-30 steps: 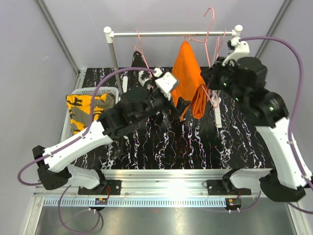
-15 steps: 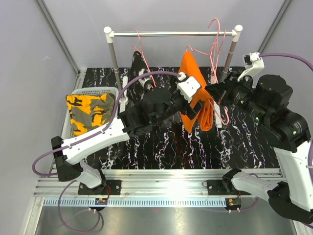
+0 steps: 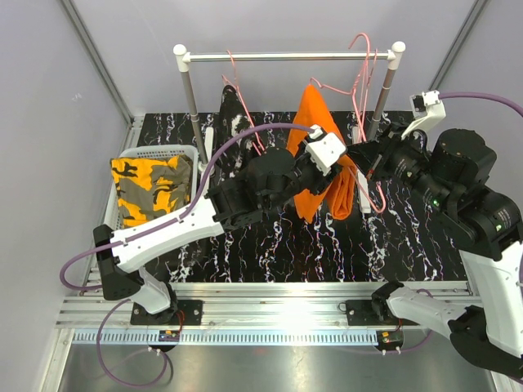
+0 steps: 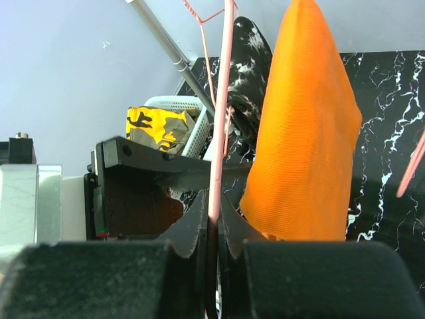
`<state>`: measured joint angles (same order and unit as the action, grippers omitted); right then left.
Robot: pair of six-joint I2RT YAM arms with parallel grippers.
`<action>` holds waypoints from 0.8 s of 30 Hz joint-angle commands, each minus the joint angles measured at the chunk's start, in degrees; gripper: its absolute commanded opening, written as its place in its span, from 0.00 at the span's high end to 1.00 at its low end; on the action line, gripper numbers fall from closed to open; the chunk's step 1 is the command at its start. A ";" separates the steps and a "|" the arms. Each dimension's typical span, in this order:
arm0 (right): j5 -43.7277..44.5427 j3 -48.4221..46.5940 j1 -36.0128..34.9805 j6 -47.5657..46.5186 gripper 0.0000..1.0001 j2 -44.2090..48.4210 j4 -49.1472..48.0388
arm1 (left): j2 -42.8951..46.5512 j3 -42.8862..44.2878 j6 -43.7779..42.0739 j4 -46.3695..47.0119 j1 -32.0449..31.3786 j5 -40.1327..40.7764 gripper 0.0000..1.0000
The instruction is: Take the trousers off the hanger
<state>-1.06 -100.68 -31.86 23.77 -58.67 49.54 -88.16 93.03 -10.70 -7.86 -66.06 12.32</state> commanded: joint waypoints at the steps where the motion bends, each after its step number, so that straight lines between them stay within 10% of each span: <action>1: 0.35 -4.25 0.13 -1.88 1.00 2.51 -13.86 | 1.15 1.72 -0.81 1.18 0.32 1.66 0.48; 4: -0.51 -4.96 0.13 -1.45 1.00 2.51 -13.94 | 1.76 1.01 -1.86 1.35 0.14 3.75 0.71; 8: -3.59 -6.10 0.13 0.04 1.00 2.86 -15.26 | 1.50 -0.04 -2.66 2.85 0.14 6.31 0.68; 14: -9.13 -7.07 0.13 2.86 1.00 3.22 -16.58 | 1.32 0.39 -1.78 6.88 -0.20 9.29 1.00; 24: -6.07 3.20 0.13 4.09 1.00 4.62 -17.81 | 7.12 -3.03 -4.07 25.16 -2.23 23.09 1.00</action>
<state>-5.26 -98.63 -31.55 27.35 -57.04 43.59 -86.15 89.65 -13.72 2.94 -69.19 24.93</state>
